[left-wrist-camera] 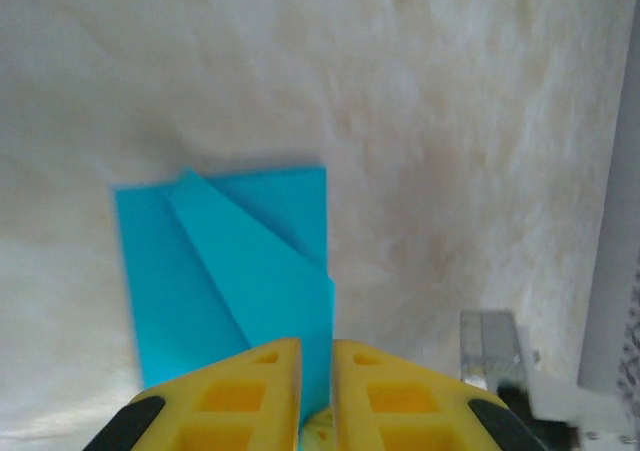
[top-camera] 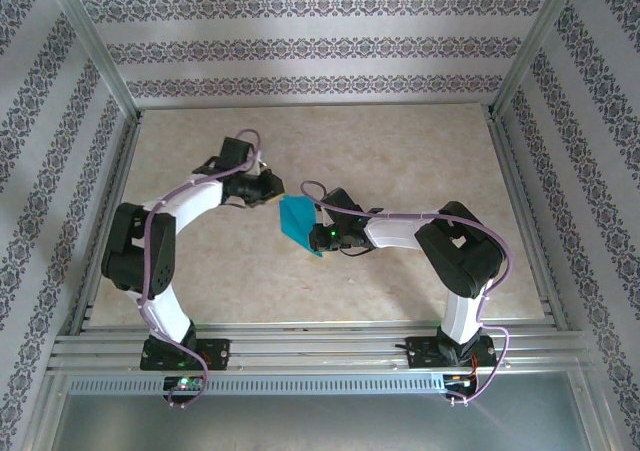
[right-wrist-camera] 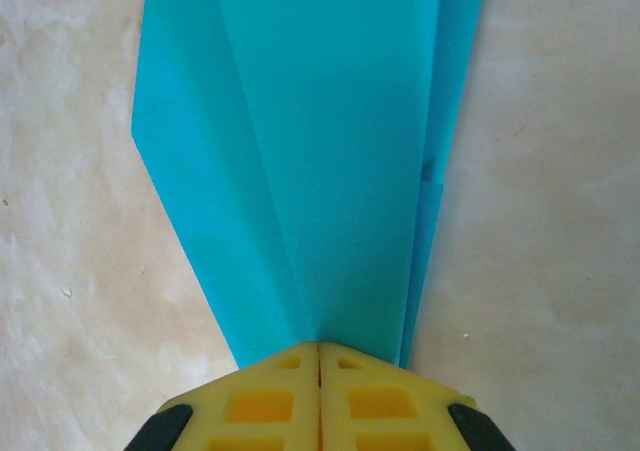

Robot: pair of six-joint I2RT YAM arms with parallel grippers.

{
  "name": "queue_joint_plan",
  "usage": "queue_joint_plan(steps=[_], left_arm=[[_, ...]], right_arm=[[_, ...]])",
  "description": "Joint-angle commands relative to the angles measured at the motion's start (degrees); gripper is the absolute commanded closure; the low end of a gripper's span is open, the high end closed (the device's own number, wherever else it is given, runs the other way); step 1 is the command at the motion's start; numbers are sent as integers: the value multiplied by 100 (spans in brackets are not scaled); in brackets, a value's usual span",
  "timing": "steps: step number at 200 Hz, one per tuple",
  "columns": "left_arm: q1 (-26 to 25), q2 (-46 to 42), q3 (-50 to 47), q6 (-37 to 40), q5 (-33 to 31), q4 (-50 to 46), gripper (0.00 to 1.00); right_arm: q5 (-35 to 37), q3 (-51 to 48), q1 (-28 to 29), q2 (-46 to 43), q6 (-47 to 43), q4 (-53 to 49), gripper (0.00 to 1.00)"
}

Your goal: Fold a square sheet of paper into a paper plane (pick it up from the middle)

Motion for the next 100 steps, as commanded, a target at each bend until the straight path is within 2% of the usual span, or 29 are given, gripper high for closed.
queue_joint_plan(steps=[1,59,100], left_arm=[[-308,328,-119,-353,246,399,84],[-577,1116,175,-370,176,473,87],[-577,1261,247,-335,49,416,88]], right_arm=[[384,-434,-3,340,-130,-1429,92],[255,-452,-42,297,-147,-1289,92],[238,-481,-64,282,-164,-1277,92]])
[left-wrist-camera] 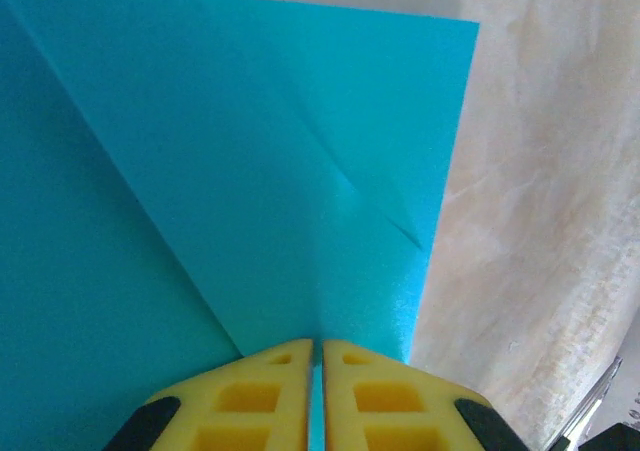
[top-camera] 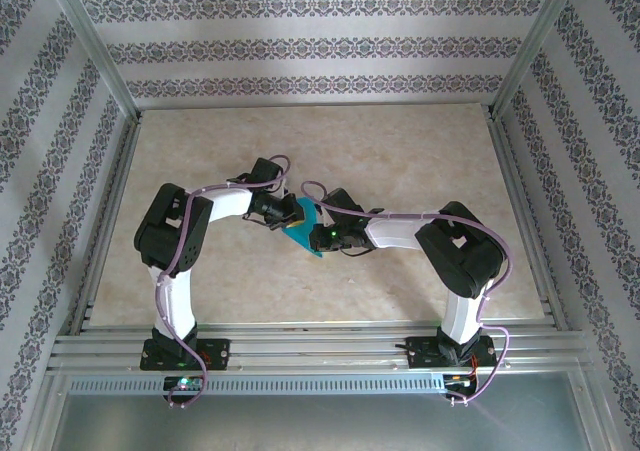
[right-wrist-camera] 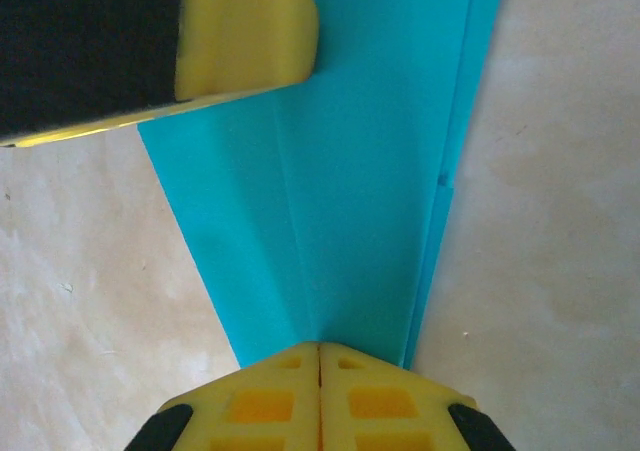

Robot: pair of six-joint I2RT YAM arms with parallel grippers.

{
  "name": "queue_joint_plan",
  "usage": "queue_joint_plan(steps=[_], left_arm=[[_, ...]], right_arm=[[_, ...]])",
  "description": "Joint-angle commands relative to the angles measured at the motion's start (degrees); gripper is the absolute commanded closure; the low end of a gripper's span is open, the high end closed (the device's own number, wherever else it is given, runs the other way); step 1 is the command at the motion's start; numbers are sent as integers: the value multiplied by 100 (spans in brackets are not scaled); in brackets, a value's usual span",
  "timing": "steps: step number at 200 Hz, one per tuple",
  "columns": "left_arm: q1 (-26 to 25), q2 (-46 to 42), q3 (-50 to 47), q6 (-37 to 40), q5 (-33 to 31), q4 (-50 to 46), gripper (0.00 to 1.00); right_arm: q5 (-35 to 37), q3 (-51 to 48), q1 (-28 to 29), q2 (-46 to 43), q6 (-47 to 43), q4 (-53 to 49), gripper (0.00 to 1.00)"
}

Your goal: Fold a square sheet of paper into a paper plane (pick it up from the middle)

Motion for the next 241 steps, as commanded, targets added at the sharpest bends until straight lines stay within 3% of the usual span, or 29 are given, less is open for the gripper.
queue_joint_plan(steps=[1,46,79,121,186,241], left_arm=[[-53,87,186,-29,-103,112,88],[-58,226,286,-5,-599,-520,87],[-63,428,338,26,-853,-974,87],[-87,585,332,-43,-925,-1068,88],[-138,663,364,-34,-988,-1129,88],[-173,729,449,172,-1257,-1517,87]], right_arm=[[300,-427,-47,302,-110,-1332,92],[92,-524,-69,54,-115,-1091,90],[-1161,-663,-341,-886,308,74,82],[-563,-597,-421,-1805,255,84,73],[-472,-78,-101,-902,439,-153,93],[-314,53,-83,-371,540,-170,97]])
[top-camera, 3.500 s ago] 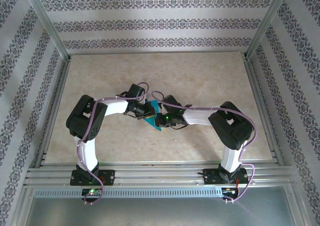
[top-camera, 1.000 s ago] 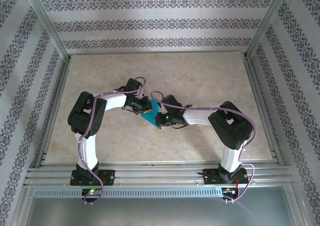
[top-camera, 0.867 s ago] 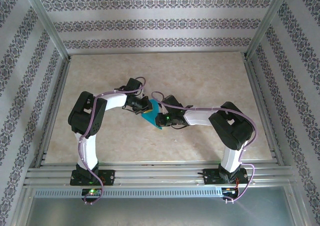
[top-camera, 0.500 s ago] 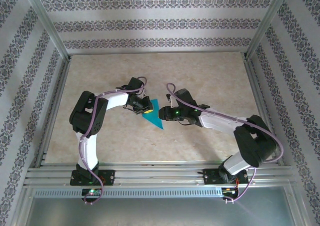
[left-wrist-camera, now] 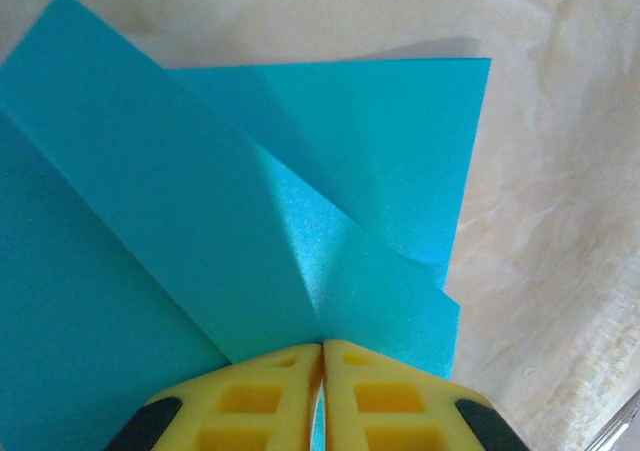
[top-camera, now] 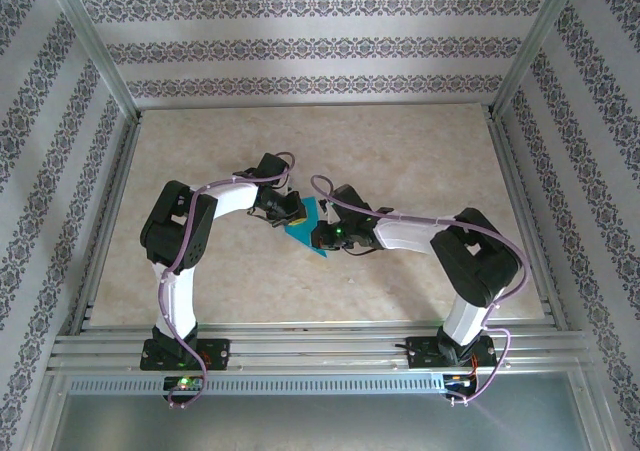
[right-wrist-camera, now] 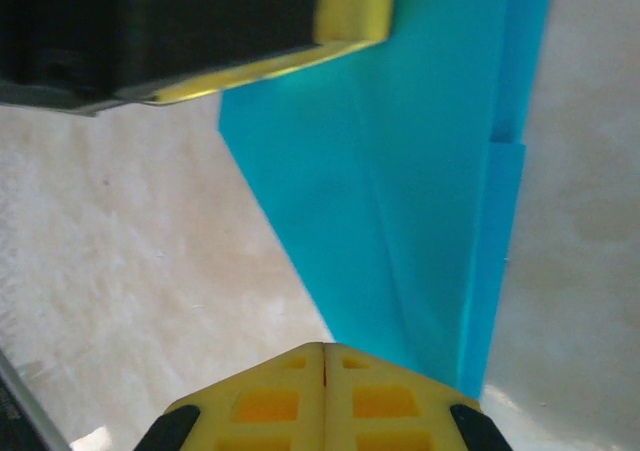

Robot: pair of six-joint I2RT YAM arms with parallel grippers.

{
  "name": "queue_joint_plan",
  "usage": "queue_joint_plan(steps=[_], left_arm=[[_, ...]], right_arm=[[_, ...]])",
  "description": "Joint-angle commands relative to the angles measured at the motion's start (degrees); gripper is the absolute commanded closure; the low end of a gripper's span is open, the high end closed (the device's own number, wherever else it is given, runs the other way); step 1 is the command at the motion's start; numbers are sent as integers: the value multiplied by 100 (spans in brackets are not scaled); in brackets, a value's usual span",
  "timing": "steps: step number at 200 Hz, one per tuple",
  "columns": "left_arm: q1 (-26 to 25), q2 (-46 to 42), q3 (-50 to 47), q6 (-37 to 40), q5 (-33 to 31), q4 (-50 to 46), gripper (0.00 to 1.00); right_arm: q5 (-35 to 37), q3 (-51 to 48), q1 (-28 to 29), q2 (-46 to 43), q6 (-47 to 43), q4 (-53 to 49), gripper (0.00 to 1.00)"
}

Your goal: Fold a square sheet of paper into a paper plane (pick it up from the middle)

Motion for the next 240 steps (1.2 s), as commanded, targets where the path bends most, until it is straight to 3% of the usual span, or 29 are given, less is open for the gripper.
queue_joint_plan(steps=[1,186,240], left_arm=[[-59,469,-123,164,-872,-806,87],[-435,1277,514,446,-2616,-2465,73],[-441,1376,459,362,-2686,-2477,73]], right_arm=[[152,191,2,138,72,-94,97],[-115,-336,-105,285,418,-174,97],[-171,-621,-79,12,502,-198,97]])
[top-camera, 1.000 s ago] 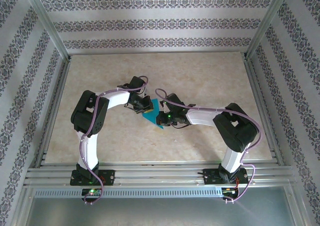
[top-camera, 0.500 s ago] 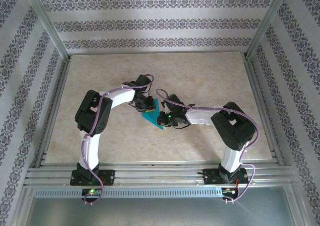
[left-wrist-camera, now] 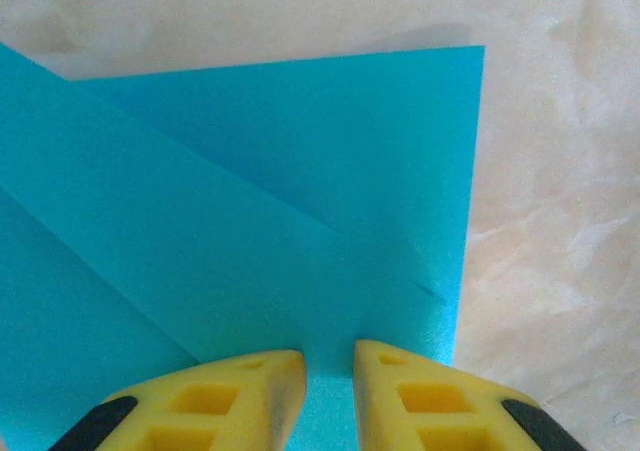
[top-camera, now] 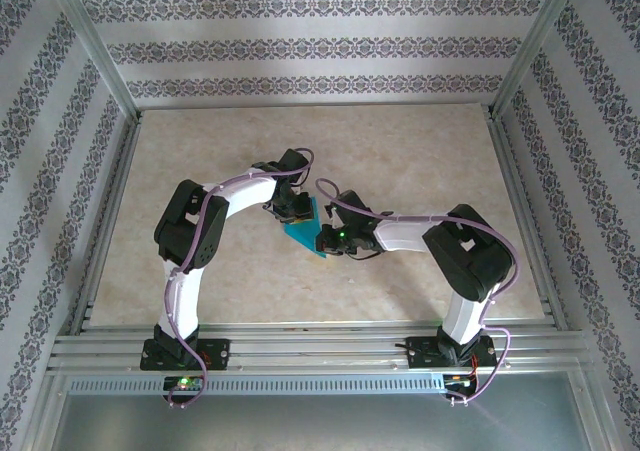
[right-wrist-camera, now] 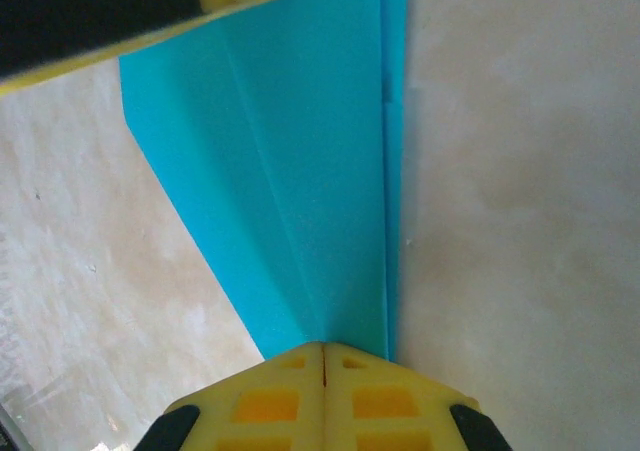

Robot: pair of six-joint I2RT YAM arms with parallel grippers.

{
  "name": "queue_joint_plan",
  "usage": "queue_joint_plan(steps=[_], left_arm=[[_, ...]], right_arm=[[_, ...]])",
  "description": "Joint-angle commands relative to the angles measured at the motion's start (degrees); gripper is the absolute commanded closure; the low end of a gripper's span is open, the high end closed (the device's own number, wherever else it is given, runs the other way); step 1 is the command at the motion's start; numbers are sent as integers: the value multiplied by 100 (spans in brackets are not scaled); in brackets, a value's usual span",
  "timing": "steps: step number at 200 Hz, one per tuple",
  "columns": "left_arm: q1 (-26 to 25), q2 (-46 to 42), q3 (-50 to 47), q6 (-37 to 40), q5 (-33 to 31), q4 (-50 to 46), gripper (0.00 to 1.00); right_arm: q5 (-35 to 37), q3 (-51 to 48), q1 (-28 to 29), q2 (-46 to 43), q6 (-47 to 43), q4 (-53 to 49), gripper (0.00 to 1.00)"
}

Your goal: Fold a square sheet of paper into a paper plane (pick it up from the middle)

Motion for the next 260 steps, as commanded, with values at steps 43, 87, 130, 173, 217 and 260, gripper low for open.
queue_joint_plan(steps=[43,87,130,173,217,260], left_arm=[[74,976,-531,-23,-1312,-1085,73],[77,976,-522,-14,-1277,-1073,73],[68,944,-522,-5,-1209,-1043,73],[47,915,-514,3,-1128,-1010,74],[43,893,-514,3,-1119,-1009,74],[36,898,-487,3,-1118,-998,74]], right_arm=[[-188,-445,52,-314,77,-608,97],[-334,-575,107,-385,25,-742,97],[-182,-548,48,-866,-92,-654,95],[-88,-65,9,-596,-279,-516,94],[-251,-62,67,-263,-146,-429,95],[-491,-263,64,-244,-80,-305,95]])
